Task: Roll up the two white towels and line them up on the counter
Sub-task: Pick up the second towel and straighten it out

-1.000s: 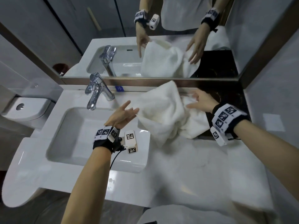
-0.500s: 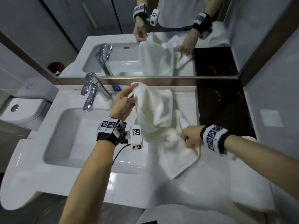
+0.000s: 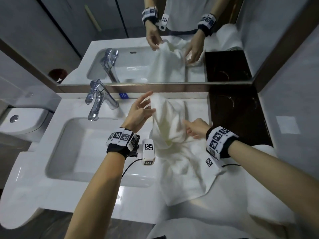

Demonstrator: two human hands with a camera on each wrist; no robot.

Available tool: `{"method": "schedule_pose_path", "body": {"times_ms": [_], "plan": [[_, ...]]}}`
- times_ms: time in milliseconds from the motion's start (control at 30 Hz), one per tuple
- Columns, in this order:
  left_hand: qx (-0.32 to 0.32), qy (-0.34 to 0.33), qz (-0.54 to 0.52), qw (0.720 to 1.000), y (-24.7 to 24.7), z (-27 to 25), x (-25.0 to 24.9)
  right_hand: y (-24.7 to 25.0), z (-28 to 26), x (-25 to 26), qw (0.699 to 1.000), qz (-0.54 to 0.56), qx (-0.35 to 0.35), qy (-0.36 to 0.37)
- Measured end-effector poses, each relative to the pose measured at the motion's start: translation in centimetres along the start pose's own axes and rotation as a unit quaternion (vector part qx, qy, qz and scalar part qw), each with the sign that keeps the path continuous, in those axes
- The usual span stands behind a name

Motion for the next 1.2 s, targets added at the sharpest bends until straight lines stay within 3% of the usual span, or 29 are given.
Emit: {"method": "schedule_pose_path", "body": {"times_ms": [100, 233, 333, 433, 533, 700, 867, 1033, 1100, 1200], "plan": [[-0.017, 0.020, -0.003, 1.000, 0.6, 0.3, 0.9, -0.9, 0.6, -0.1, 0.997, -0.060, 0.033, -0.030], [-0.055, 0.050, -0.016, 0.997, 1.8, 0.6, 2.5, -1.3, 1.5, 0.3, 0.999, 0.014, 0.017, -0.047], [-0.094, 0.102, 0.008, 0.990, 2.6, 1.0, 4.1, -1.0, 1.5, 0.7, 0.999, 0.040, -0.018, -0.020], [-0.022, 0.174, 0.099, 0.980, 2.5, 1.5, 5.3, -0.6, 1.0, 1.5, 0.980, 0.197, -0.014, 0.012], [0.023, 0.196, 0.130, 0.972, 1.5, 2.1, 5.9, -0.4, 0.3, 2.6, 0.957, 0.281, 0.013, 0.066], [-0.023, 0.138, 0.073, 0.987, 0.4, 3.2, 4.9, 2.1, -0.7, 4.5, 0.921, 0.363, -0.039, 0.137], [-0.006, -0.020, 0.119, 0.993, -0.5, 2.9, 2.4, 5.0, -2.2, 5.9, 0.937, 0.235, -0.099, 0.238], [0.033, -0.128, 0.096, 0.987, -2.2, 1.5, -0.8, 5.8, -5.3, 7.7, 0.902, 0.189, -0.125, 0.367], [0.063, -0.140, 0.102, 0.983, -2.4, 1.1, -2.0, 6.4, -5.8, 8.4, 0.901, 0.213, -0.136, 0.354], [0.112, -0.108, 0.110, 0.982, -2.0, 0.8, -2.7, 7.8, -5.5, 9.2, 0.920, 0.214, -0.176, 0.276]]}}
Point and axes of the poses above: each hand's wrist, its own z-axis towards the middle knuckle, its own y-axis out of the back of the hand, x = y × z, the point moved 1 cm from there along z, towards the middle knuckle, and after that the axes turned 15 degrees about z, right-handed, at the moved point
